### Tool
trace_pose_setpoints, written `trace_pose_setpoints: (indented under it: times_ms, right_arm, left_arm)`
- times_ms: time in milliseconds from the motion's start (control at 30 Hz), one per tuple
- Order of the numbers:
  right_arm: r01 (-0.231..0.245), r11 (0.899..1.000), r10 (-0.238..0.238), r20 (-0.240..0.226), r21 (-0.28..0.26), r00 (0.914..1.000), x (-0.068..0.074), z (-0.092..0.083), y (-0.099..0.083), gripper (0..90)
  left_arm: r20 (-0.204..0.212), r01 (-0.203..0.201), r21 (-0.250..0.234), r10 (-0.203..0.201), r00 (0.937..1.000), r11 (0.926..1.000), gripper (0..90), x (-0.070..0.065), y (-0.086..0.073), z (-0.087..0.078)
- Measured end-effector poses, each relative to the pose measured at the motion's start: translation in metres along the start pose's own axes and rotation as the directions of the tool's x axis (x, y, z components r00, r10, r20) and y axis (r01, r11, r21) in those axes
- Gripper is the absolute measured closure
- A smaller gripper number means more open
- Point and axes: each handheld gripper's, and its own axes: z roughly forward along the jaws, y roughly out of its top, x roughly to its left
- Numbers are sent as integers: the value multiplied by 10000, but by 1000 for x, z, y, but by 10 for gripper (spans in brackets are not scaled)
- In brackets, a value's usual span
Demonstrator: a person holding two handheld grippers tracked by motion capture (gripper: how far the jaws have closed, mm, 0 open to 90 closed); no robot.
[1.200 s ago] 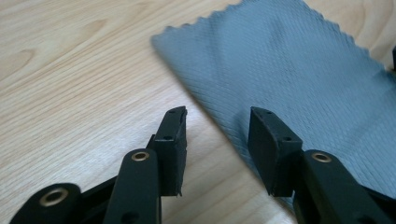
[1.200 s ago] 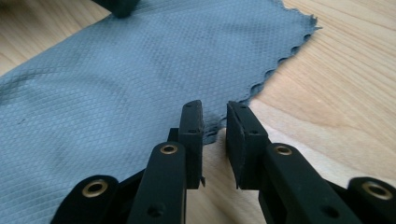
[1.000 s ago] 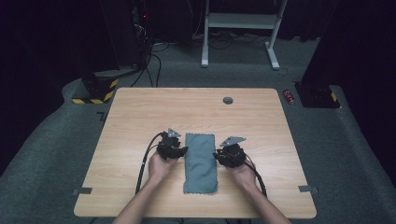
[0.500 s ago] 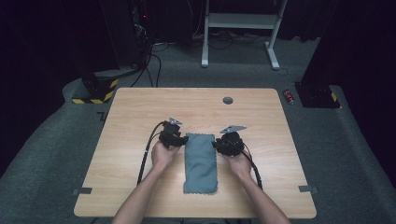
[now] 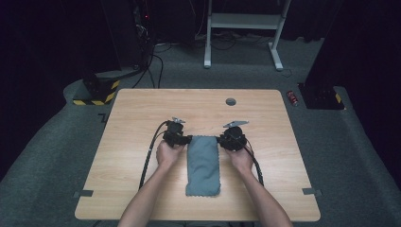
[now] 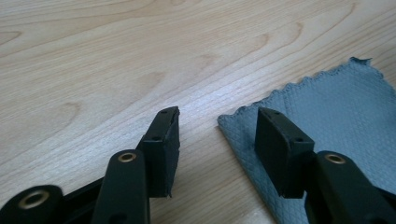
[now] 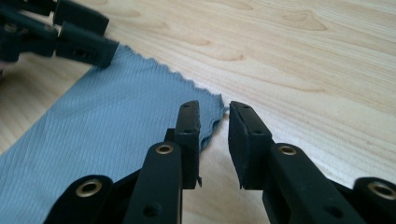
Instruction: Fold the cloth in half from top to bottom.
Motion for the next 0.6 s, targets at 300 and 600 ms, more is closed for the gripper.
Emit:
trace_pose_setpoints:
  times_ms: [300, 600]
  right_arm:
    - [-462, 9989, 461, 44, 76, 9989, -1, 11, 9, 700]
    - [-666, 9967, 640, 543, 460, 9965, -4, 27, 10, 683]
  left_arm:
    - [-173, -365, 17, 366, 9992, 9993, 538, -3, -1, 0]
    - [-502, -688, 55, 690, 9964, 9976, 585, -6, -1, 1]
